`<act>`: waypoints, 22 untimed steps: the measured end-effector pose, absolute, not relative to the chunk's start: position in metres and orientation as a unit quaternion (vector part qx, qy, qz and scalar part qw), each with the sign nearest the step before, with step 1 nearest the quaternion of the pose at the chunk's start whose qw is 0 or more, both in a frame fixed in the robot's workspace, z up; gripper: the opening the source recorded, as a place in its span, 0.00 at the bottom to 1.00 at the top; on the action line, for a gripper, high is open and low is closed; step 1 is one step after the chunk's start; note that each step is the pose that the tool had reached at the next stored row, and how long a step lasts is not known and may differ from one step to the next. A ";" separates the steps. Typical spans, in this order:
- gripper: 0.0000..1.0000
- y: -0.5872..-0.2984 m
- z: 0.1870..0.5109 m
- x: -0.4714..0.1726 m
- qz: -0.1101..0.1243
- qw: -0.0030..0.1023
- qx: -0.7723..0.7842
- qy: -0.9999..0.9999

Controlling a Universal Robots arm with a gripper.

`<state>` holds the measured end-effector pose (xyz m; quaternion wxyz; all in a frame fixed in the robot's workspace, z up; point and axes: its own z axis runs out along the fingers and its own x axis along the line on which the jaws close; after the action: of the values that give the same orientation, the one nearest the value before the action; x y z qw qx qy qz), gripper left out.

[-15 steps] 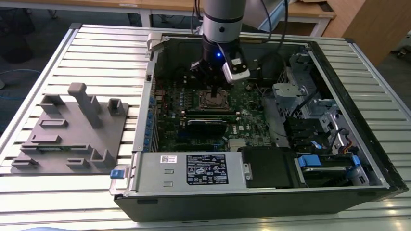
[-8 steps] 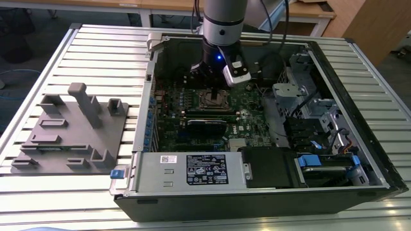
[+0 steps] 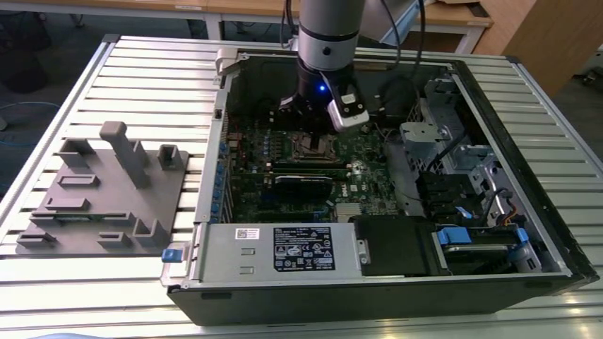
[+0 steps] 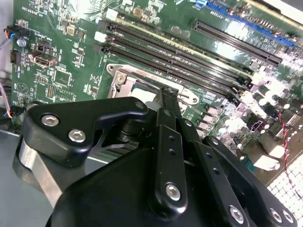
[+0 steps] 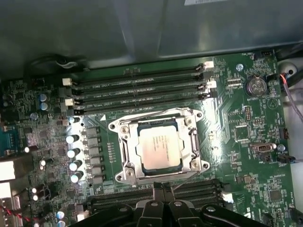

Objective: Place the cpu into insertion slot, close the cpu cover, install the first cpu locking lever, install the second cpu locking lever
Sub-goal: 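Install the second cpu locking lever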

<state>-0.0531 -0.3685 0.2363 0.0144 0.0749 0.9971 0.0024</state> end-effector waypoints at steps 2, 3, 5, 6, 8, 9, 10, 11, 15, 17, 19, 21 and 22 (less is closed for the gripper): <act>0.10 -0.370 0.236 -0.053 0.003 0.014 0.075 0.997; 0.10 -0.371 0.236 -0.053 0.003 0.014 0.075 0.997; 0.10 -0.372 0.236 -0.053 0.003 0.014 0.075 0.997; 0.10 -0.372 0.236 -0.053 0.003 0.014 0.075 0.997; 0.10 -0.372 0.236 -0.053 0.003 0.014 0.075 0.997; 0.10 -0.373 0.236 -0.054 0.003 0.014 0.075 0.997; 0.10 -0.373 0.236 -0.054 0.003 0.014 0.075 0.997; 0.10 -0.373 0.236 -0.055 0.003 0.015 0.075 0.997; 0.10 -0.373 0.236 -0.058 0.003 0.015 0.075 0.997; 0.10 -0.373 0.236 -0.059 0.003 0.015 0.075 0.997; 0.10 -0.373 0.235 -0.060 0.003 0.015 0.075 0.997; 0.10 -0.374 0.235 -0.060 0.003 0.015 0.075 0.997; 0.10 -0.374 0.234 -0.060 0.003 0.015 0.075 0.997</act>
<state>-0.0603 -0.3737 0.2340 0.0149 0.0748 0.9971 0.0026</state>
